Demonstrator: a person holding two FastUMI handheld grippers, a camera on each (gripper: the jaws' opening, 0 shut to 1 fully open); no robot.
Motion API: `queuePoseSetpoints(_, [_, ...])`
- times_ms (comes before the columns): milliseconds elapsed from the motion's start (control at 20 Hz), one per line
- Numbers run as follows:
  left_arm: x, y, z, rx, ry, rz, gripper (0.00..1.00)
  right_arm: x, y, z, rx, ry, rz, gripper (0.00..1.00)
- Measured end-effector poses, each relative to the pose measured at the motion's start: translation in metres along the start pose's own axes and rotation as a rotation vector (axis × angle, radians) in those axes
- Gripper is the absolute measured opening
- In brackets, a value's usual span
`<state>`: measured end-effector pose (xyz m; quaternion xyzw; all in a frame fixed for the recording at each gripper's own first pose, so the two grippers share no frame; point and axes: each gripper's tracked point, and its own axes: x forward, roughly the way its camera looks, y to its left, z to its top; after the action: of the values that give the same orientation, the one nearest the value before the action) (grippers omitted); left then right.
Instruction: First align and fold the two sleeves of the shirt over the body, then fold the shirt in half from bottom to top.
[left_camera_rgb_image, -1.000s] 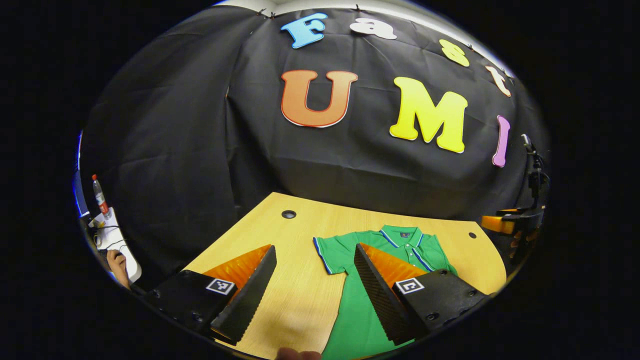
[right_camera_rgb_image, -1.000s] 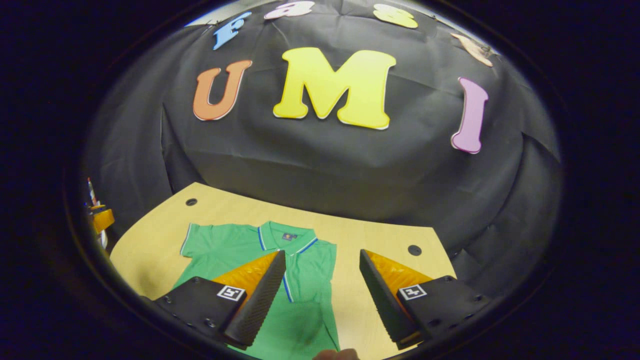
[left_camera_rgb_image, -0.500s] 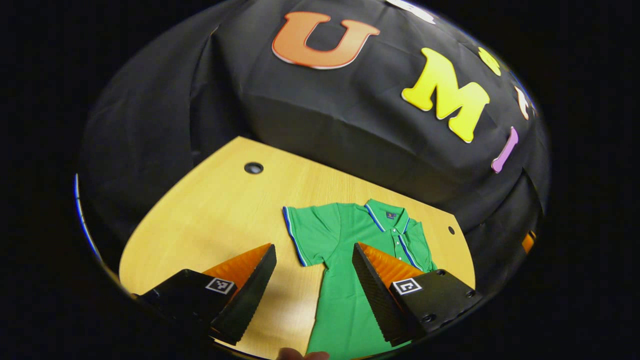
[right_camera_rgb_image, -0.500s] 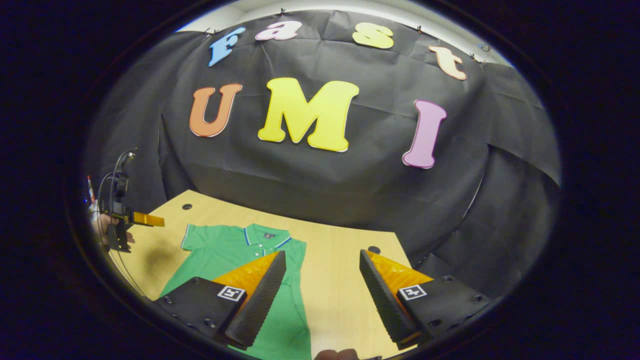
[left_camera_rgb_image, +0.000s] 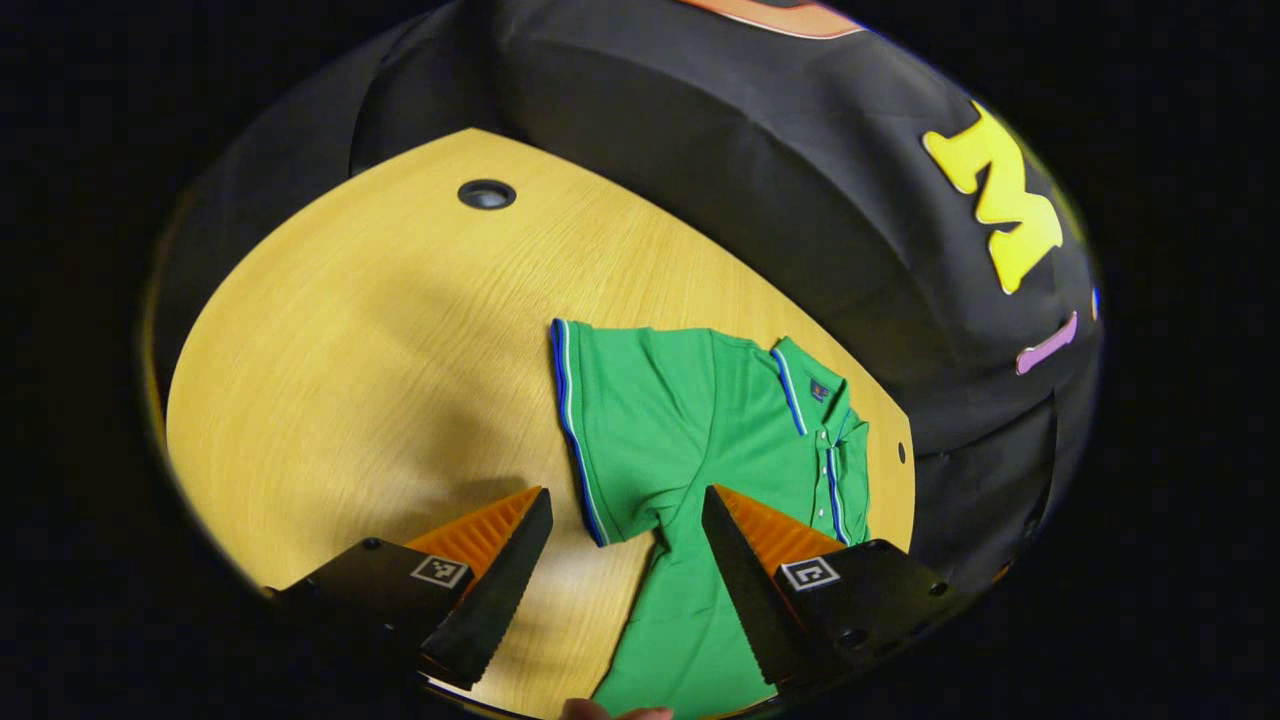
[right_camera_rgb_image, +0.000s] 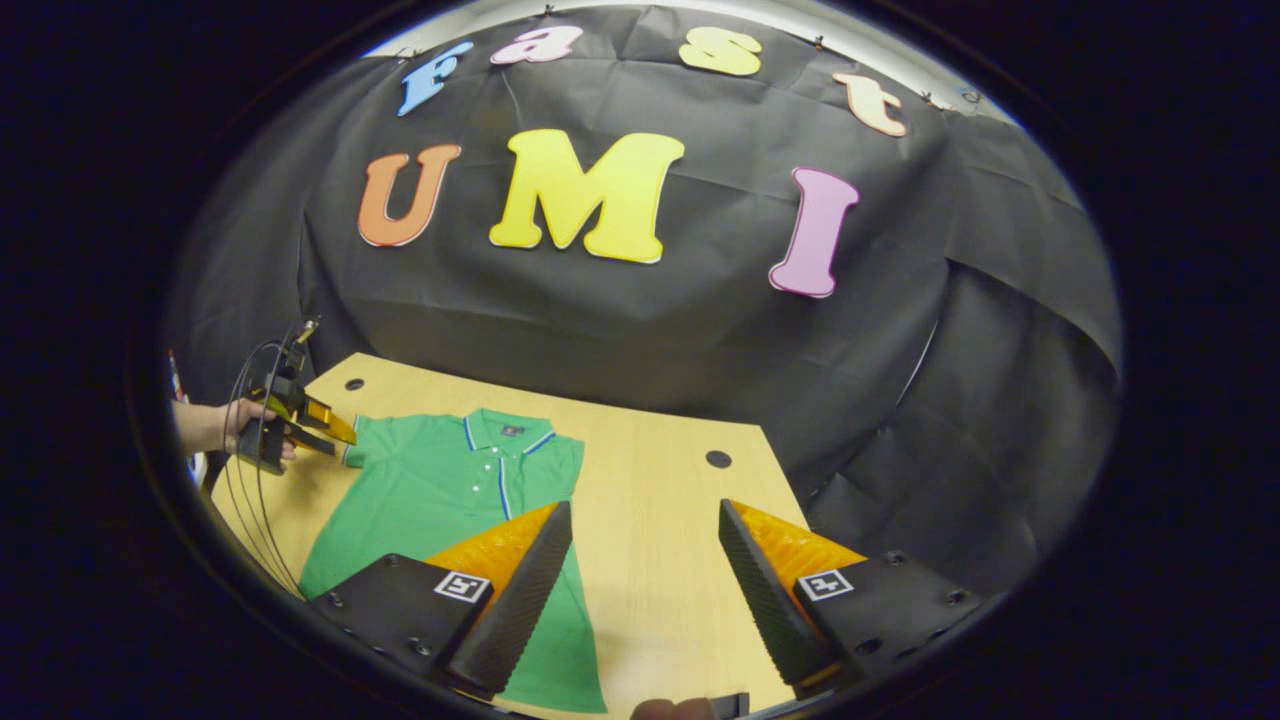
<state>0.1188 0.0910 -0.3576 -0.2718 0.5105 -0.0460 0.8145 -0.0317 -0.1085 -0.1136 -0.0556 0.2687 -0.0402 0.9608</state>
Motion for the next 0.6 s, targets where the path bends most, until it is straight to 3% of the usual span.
queuePoseSetpoints(200, [0.016, -0.001, 0.012, -0.056, 0.069, 0.002, 1.00, 0.005, -0.004, -0.007, 0.006, 0.020, -0.006, 0.95])
queuePoseSetpoints(250, [0.018, -0.002, 0.014, -0.060, 0.088, 0.008, 0.92, 0.006, -0.004, -0.009, 0.010, 0.023, -0.006, 0.95])
queuePoseSetpoints(350, [0.022, 0.001, 0.014, -0.062, 0.118, 0.039, 0.90, 0.008, -0.007, -0.011, 0.020, 0.027, -0.009, 0.96])
queuePoseSetpoints(400, [0.023, 0.001, 0.014, -0.055, 0.135, 0.050, 0.98, 0.010, -0.009, -0.012, 0.028, 0.030, -0.013, 0.95])
queuePoseSetpoints(450, [0.025, -0.001, 0.013, -0.050, 0.157, 0.061, 0.82, 0.013, -0.010, -0.014, 0.038, 0.034, -0.014, 0.96])
queuePoseSetpoints(550, [0.029, 0.001, 0.011, -0.039, 0.193, 0.104, 0.74, 0.016, -0.014, -0.018, 0.061, 0.043, -0.017, 0.95])
queuePoseSetpoints(600, [0.032, 0.003, 0.009, -0.037, 0.204, 0.121, 0.63, 0.018, -0.015, -0.020, 0.073, 0.049, -0.020, 0.95])
